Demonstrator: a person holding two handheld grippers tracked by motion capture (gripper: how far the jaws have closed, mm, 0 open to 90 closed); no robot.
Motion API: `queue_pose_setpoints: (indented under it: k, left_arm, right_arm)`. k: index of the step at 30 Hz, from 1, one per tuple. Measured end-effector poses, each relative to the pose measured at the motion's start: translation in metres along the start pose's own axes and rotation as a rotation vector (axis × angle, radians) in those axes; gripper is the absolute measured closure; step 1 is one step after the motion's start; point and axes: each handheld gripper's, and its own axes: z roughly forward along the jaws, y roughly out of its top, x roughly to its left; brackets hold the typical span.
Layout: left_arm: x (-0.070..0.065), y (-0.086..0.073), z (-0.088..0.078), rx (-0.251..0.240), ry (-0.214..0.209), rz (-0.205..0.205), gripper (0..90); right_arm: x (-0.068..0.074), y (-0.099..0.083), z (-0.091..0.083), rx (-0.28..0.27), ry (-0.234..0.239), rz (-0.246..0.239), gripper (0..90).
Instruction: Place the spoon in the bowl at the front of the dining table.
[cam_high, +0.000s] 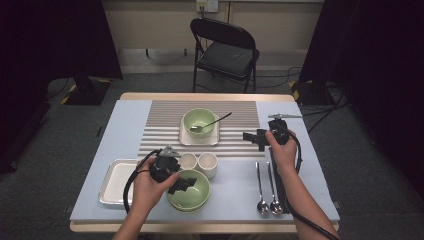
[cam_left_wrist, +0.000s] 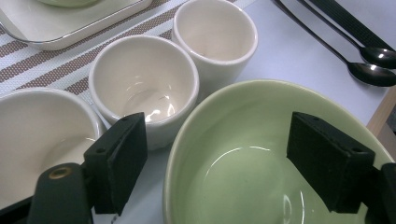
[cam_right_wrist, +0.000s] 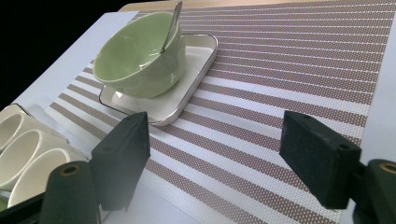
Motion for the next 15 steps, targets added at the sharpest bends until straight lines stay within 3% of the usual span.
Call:
queue_pose_setpoints:
  k: [6, 15]
  left_arm:
    - [-0.0004, 0.0002, -0.0004, -0.003, 0.0, -0.005, 20.3]
    - [-0.0002, 0.0004, 0.0001, 0.001, -0.002, -0.001, 20.2]
  right_arm:
    - [-0.0019, -0.0005, -0.0026, 0.005, -0.018, -0.011, 23.9]
    - [-0.0026, -0.0021, -0.0034, 0.008, -0.01, -0.012, 23.8]
